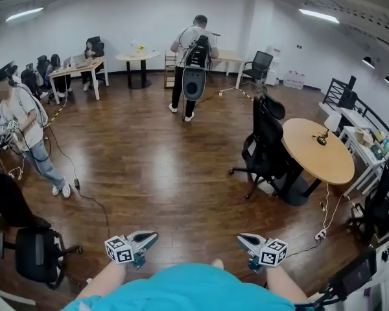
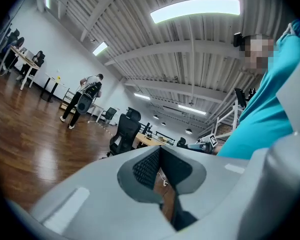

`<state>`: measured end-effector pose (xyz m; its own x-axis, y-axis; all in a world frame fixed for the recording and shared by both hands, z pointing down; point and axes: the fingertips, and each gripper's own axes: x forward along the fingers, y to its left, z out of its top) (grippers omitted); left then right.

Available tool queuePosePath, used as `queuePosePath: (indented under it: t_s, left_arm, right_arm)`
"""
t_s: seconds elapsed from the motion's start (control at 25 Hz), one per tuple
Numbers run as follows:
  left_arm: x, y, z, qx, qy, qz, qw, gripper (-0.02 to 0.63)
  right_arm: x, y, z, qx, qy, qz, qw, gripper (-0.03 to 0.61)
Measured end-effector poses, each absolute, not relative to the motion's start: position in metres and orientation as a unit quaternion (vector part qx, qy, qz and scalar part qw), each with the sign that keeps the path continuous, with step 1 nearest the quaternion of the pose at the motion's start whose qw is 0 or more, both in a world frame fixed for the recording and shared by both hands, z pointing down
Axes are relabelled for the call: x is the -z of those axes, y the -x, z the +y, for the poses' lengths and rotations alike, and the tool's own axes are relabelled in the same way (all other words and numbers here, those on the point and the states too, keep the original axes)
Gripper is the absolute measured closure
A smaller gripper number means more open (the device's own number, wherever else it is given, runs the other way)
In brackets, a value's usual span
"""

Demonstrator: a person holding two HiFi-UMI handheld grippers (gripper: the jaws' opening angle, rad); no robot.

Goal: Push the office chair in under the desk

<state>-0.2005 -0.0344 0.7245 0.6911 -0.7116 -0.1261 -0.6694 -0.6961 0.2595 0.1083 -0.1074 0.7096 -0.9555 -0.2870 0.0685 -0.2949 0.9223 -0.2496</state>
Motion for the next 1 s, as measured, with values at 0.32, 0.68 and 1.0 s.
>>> queuePosePath:
  t_s: [0.32, 0.68, 1.0]
  left_arm:
    - [-0.709, 0.237, 0.057, 0.169, -0.898, -0.398, 0.080, 0.508]
    - [-0.703, 0.167, 0.134, 0.135, -0.904, -0.404, 0.050, 0.508]
    - [-0.717, 0.028, 0.210, 0.152, -0.889, -0.422, 0.095, 0.508]
  right_arm:
    - [-0.698, -0.097, -0.010, -0.113, -0.158, -0.979, 0.053, 0.578]
    - [-0.683, -0.136, 0.048, -0.081, -0.134, -0.987, 0.040, 0.578]
    - [-0.712, -0.232, 0.134, -0.083, -0.081, -0.992, 0.046, 0.578]
